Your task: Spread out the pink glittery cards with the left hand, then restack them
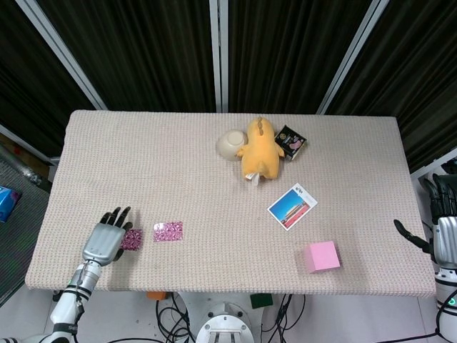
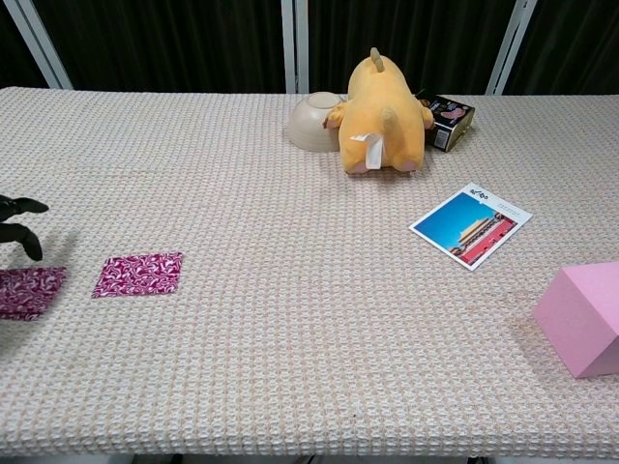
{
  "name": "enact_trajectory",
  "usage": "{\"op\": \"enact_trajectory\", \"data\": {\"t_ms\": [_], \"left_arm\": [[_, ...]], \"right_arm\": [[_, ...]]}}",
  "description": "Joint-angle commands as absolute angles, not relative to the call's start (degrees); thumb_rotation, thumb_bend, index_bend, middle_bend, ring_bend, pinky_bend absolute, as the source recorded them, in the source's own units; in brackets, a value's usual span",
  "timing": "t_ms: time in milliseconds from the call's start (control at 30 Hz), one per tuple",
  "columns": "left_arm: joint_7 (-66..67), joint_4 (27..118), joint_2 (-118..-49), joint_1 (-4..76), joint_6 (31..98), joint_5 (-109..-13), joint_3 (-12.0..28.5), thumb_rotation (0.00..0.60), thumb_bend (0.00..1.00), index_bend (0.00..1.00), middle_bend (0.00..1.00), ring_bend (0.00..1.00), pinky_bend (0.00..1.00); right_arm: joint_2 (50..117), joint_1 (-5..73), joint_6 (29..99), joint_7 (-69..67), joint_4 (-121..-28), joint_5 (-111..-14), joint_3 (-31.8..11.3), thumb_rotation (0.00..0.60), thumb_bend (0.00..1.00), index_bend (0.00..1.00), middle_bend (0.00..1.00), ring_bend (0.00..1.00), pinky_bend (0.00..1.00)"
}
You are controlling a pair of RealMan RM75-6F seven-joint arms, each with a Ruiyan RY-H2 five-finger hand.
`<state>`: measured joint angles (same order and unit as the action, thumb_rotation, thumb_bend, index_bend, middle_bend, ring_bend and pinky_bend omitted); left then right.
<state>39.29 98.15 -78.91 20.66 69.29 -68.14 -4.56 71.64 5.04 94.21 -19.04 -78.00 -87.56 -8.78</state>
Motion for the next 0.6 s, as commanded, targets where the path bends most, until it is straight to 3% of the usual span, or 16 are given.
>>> {"op": "enact_trajectory", "data": {"t_ms": [33,600], "left_arm": [[39.4,98.4,-78.7,20.7,69.1,-68.1,-4.6,0.6,0.22,0.24,0.0,0.0,0.14],[40.4,104.2,-76.3,21.7,70.0,-70.0,-2.7,0.6,0.22,0.24,0.0,0.0,0.15]], "right_arm": [[71.6,5.0,94.1,-19.0,-78.1,-87.6,-8.7,0.6,0.45,0.0,0.0,0.0,0.0],[71.6,4.9,94.1,-19.1,-77.9,-87.3,-8.8,0.6,0.45,0.0,0.0,0.0,0.0]]}}
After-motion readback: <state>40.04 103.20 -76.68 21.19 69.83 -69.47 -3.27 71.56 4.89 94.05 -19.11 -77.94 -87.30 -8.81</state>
